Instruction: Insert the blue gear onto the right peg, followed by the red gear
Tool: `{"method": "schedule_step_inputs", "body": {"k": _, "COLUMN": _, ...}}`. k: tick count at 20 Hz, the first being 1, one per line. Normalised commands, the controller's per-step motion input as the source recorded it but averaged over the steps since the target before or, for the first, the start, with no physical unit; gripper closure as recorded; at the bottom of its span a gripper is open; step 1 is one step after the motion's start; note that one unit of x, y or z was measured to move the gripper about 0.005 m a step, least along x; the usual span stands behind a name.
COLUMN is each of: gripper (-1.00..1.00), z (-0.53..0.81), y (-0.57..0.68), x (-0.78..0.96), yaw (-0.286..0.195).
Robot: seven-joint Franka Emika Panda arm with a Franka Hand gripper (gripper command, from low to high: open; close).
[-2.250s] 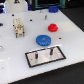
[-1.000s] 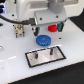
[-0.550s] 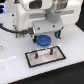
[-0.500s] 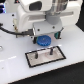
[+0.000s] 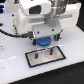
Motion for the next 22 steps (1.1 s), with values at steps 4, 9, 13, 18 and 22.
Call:
{"method": "schedule_step_inputs", "body": {"k": 4, "gripper": 1.0, "z": -0.09, "y": 0.0, "x": -0.09, "yaw": 0.0}}
{"method": "schedule_step_inputs", "body": {"k": 9, "gripper": 1.0, "z": 0.02, "y": 0.0, "x": -0.01, "yaw": 0.0}}
{"method": "schedule_step_inputs", "body": {"k": 13, "gripper": 1.0, "z": 0.47, "y": 0.03, "x": 0.17, "yaw": 0.0}}
{"method": "schedule_step_inputs", "body": {"k": 18, "gripper": 1.0, "z": 0.5, "y": -0.01, "x": 0.45, "yaw": 0.0}}
{"method": "schedule_step_inputs", "body": {"k": 22, "gripper": 1.0, "z": 0.45, "y": -0.04, "x": 0.62, "yaw": 0.0}}
